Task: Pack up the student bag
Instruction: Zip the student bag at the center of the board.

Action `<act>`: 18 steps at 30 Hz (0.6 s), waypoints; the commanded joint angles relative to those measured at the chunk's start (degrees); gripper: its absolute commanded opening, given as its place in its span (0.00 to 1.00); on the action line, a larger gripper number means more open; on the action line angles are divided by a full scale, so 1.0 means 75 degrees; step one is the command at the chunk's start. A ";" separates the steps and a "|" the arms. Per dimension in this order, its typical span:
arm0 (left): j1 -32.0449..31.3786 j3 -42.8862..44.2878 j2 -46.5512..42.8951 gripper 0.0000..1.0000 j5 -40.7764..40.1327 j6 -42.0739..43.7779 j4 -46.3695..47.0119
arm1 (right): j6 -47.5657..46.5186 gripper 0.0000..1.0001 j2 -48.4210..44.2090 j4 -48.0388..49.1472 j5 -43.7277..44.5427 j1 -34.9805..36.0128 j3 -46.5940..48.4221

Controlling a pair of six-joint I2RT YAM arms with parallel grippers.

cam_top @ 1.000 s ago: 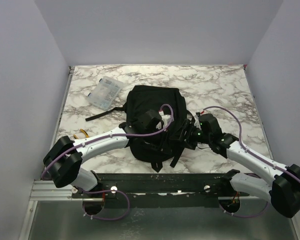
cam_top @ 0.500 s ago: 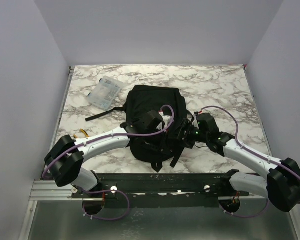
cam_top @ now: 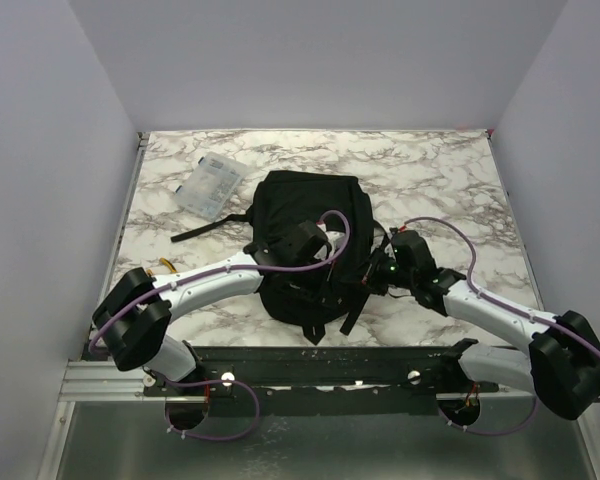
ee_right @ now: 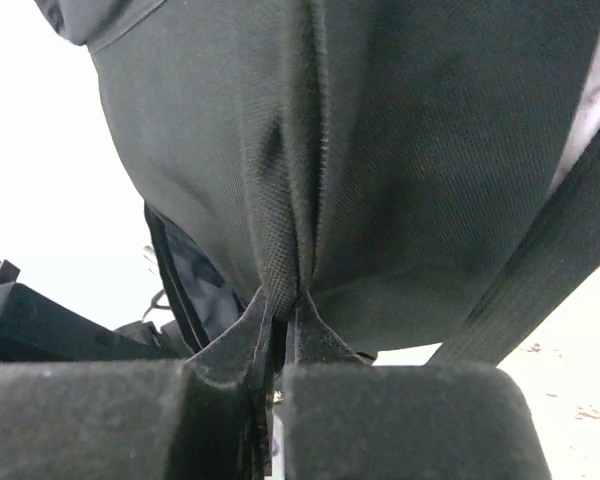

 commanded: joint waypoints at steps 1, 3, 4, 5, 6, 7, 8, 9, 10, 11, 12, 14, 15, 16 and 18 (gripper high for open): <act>-0.0042 0.0128 -0.0294 0.00 -0.1201 0.0282 -0.0914 | 0.0120 0.00 -0.0068 0.0078 0.1052 -0.0284 -0.0200; -0.0025 -0.0149 -0.0552 0.00 -0.1800 0.0249 -0.1166 | -0.0286 0.00 -0.0019 0.0077 0.0597 -0.1208 -0.0268; 0.0000 -0.0464 -0.0746 0.00 -0.2063 0.0231 -0.1155 | -0.0606 0.00 0.0056 0.0148 0.0071 -0.1923 -0.0315; 0.0042 -0.0761 -0.1025 0.00 -0.2275 0.0239 -0.1055 | -0.0919 0.00 0.0133 0.0302 -0.0420 -0.2549 -0.0313; 0.0107 -0.1088 -0.1238 0.00 -0.2331 0.0280 -0.0905 | -0.1436 0.00 0.0298 0.0342 -0.0742 -0.2909 -0.0186; 0.0199 -0.1294 -0.1447 0.00 -0.2274 0.0308 -0.0758 | -0.2186 0.00 0.0621 -0.0030 -0.0819 -0.3100 0.0291; 0.0274 -0.1443 -0.1559 0.00 -0.2159 0.0334 -0.0609 | -0.2808 0.00 0.0968 -0.0778 -0.0707 -0.3113 0.0869; 0.0326 -0.1464 -0.1570 0.00 -0.2009 0.0367 -0.0464 | -0.3402 0.00 0.1310 -0.1493 -0.0596 -0.3102 0.1452; 0.0326 -0.1358 -0.1503 0.00 -0.1794 0.0365 -0.0350 | -0.3791 0.00 0.1503 -0.1775 -0.0637 -0.3106 0.1753; 0.0323 -0.1217 -0.1382 0.00 -0.1544 0.0312 -0.0202 | -0.4075 0.00 0.1664 -0.2161 -0.0482 -0.3107 0.2096; 0.0321 -0.1049 -0.1196 0.00 -0.1154 0.0250 0.0106 | -0.4176 0.00 0.1687 -0.2419 -0.0227 -0.3101 0.2291; 0.0321 -0.0655 -0.0742 0.00 -0.0326 0.0080 0.0758 | -0.4220 0.17 0.1278 -0.2625 0.0152 -0.3076 0.2299; 0.0321 -0.0457 -0.0540 0.00 0.0130 -0.0011 0.1054 | -0.4234 0.32 0.1113 -0.2783 0.0314 -0.3056 0.2286; 0.0321 -0.0192 -0.0274 0.00 0.0364 -0.0103 0.1207 | -0.4268 0.45 0.0943 -0.3065 0.0422 -0.2998 0.2310; 0.0300 0.0213 0.0090 0.00 0.0664 -0.0241 0.1375 | -0.4339 0.57 0.0729 -0.3689 0.0433 -0.2858 0.2330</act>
